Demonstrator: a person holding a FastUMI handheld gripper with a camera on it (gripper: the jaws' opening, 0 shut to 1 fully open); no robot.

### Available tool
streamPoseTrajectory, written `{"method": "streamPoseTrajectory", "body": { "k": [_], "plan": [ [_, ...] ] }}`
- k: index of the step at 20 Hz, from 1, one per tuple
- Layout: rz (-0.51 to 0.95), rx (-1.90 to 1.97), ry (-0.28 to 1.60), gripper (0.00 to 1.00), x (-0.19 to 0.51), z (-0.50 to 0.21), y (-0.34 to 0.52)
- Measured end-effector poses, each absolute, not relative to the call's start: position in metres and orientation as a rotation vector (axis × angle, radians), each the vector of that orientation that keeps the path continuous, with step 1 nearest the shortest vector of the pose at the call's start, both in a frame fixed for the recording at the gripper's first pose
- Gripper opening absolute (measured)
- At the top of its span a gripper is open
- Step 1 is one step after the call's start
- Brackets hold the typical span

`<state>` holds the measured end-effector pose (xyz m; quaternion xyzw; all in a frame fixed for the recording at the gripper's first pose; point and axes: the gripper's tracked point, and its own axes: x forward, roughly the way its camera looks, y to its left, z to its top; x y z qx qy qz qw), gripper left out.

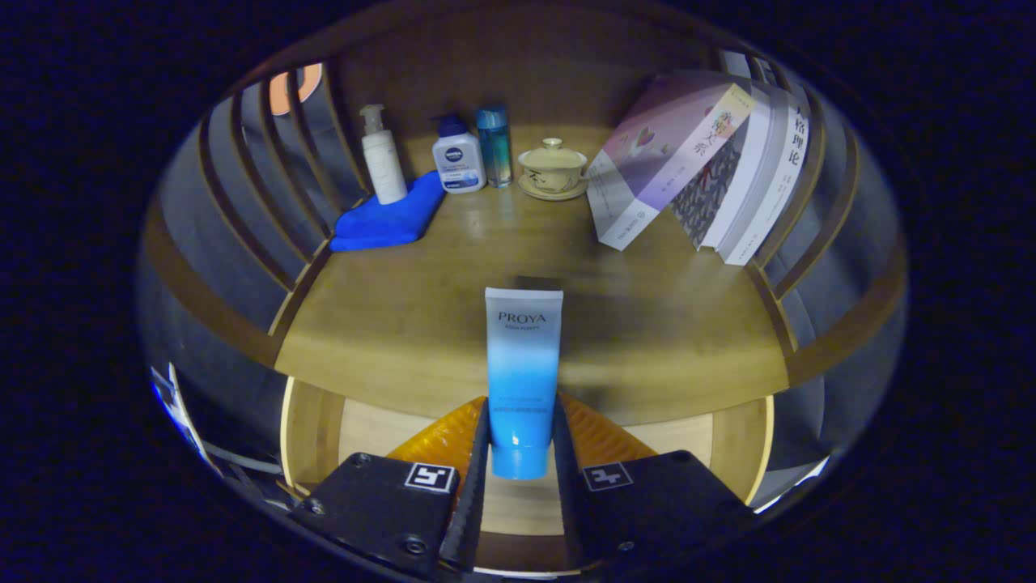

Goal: Pull open the drawer, take out the items inside it, and place them on the countertop above the cabinet.

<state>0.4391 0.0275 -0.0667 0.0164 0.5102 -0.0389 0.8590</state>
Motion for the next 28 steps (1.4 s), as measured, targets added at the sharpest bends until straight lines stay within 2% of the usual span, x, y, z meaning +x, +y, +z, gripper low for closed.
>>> {"method": "streamPoseTrajectory", "body": {
  "k": [12,14,18,26,28],
  "plan": [
    [-0.155,0.045,0.981,0.44,0.478,-0.08,0.016],
    [-0.158,0.05,0.949,0.5,0.48,-0.08,0.016],
    [-0.165,0.02,0.891,0.52,0.478,-0.079,0.018],
    [-0.172,-0.042,0.601,0.52,0.453,-0.014,0.017],
    [-0.164,-0.031,0.529,0.71,0.435,0.006,0.017]
  ]
}}
